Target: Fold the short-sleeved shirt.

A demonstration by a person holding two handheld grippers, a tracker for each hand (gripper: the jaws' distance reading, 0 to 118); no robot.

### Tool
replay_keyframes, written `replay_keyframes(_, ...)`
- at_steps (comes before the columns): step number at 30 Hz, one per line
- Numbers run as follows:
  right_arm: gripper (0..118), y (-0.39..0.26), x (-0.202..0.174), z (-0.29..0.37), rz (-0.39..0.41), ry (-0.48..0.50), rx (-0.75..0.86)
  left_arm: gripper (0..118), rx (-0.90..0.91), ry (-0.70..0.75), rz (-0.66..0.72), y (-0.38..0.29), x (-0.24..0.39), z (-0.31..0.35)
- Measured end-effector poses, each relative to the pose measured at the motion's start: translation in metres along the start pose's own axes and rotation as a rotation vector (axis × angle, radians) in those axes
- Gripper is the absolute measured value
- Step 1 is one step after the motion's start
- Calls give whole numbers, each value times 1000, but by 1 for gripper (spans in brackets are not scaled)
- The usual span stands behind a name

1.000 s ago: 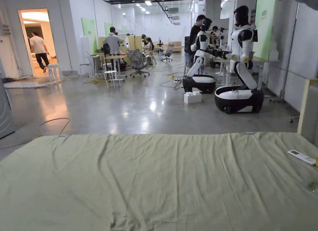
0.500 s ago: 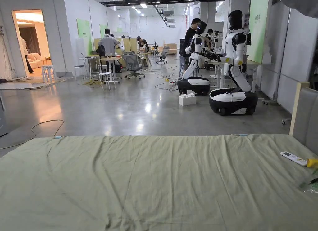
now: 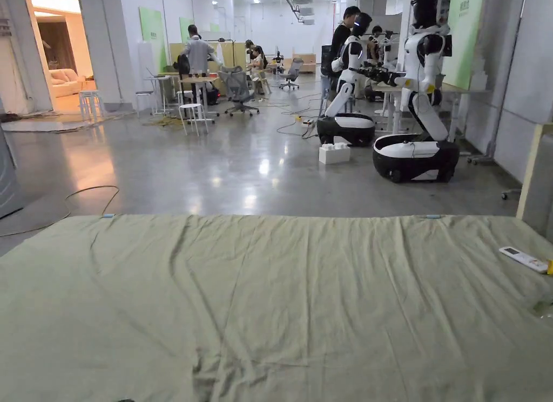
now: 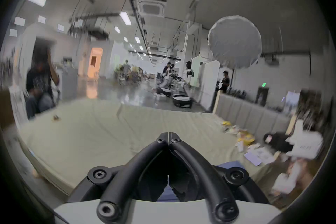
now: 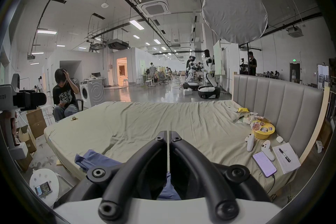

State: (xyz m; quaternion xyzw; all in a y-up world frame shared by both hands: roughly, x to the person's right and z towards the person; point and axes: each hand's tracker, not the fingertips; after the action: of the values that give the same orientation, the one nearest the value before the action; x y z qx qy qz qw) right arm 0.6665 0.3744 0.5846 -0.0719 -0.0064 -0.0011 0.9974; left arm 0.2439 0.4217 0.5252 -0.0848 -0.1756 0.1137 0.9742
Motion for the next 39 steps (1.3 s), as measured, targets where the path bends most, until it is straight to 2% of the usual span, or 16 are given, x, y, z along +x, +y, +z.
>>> replay_keyframes(2, 2, -6, 3, -2, -18, 5, -33, 5, -47, -18, 67, -6, -24, -9)
replay_keyframes(3, 2, -9, 4, -4, -30, 4, -60, 18, -43, 29, 68, -11, -33, -14)
replay_keyframes(5, 2, -15, 6, -8, -51, -1, -93, 80, -24, 80, 90, -28, -58, -26)
replay_keyframes(6, 2, -20, 7, -11, -72, 1, -147, 102, -52, 68, 137, -36, -75, -36)
replay_keyframes(7, 2, -23, 7, -13, -58, 0, -157, 111, -101, 39, 200, -47, -91, -48)
replay_keyframes(10, 2, -33, 5, -19, -41, 10, -214, 111, -195, -16, 407, -84, -144, -85)
replay_keyframes(15, 2, -47, 1, -25, -69, 14, -287, 110, -450, 88, 469, -152, -195, -156)
replay_keyframes(17, 2, -51, 1, -26, -70, 6, -306, 104, -505, 24, 595, -179, -212, -175)
replay_keyframes(20, 2, -52, 2, -25, -75, -17, -320, 98, -551, 64, 787, -209, -225, -193)
replay_keyframes(22, 2, -53, 6, -26, -95, -28, -327, 83, -451, 34, 769, -207, -222, -193)
replay_keyframes(25, 2, -54, 11, -26, -134, -33, -328, 18, -520, 38, 824, -208, -209, -205)
replay_keyframes(28, 2, -53, 11, -27, -154, -33, -331, 12, -544, 38, 794, -212, -188, -213)
replay_keyframes(31, 2, -50, 12, -23, -146, -48, -328, 9, -486, 72, 899, -199, -192, -202)
replay_keyframes(33, 2, -49, 15, -20, -151, -47, -328, 8, -479, 192, 807, -178, -187, -192)
replay_keyframes(36, 2, -50, 20, -17, -153, -51, -328, 8, -380, 145, 818, -151, -201, -181)
replay_keyframes(39, 2, -53, 23, -13, -173, -53, -323, 8, -318, 231, 601, -114, -219, -170)
